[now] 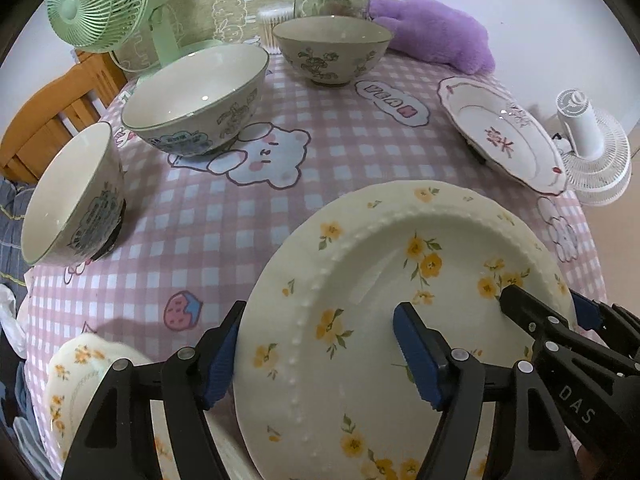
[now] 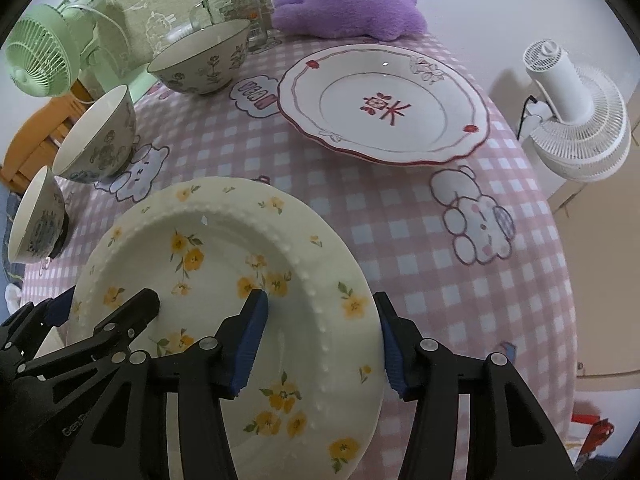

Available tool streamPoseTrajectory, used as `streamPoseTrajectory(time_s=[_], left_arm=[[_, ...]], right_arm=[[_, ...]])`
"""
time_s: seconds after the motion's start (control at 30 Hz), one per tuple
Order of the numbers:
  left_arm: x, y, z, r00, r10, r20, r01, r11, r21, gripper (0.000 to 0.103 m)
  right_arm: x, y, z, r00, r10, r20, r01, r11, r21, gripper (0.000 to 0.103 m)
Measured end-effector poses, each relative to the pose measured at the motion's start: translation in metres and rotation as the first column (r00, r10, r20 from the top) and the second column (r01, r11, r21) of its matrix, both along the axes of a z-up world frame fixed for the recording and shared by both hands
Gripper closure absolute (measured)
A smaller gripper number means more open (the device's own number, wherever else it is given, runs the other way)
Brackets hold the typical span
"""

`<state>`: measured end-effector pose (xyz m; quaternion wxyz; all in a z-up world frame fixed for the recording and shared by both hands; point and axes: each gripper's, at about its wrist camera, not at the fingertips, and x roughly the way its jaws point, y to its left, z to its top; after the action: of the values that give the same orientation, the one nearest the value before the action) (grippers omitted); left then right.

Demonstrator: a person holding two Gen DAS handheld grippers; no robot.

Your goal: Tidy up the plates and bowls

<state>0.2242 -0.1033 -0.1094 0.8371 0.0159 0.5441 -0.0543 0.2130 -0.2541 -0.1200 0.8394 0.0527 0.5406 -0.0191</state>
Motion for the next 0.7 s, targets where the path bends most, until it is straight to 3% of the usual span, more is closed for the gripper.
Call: streamPoseTrajectory(time_s=[0.33,0.7], left_arm=[[-0.027,0.016,0.03,0.998,-0.03,0.048,0.03,0.999,-0.015,0.03],[-0.058,0.07,0.05,0.997,-0.02,0.073,0.023,0.999,-0.049,0.03]], right_arm=[[-0.034,0.013,0.03,0.999,-0.025,0.036,0.026,1.0,-0.012,0.047],[-0.07,0.065,0.054,0.998,-0.016,0.057,0.018,0.999,-0.034,0.047]])
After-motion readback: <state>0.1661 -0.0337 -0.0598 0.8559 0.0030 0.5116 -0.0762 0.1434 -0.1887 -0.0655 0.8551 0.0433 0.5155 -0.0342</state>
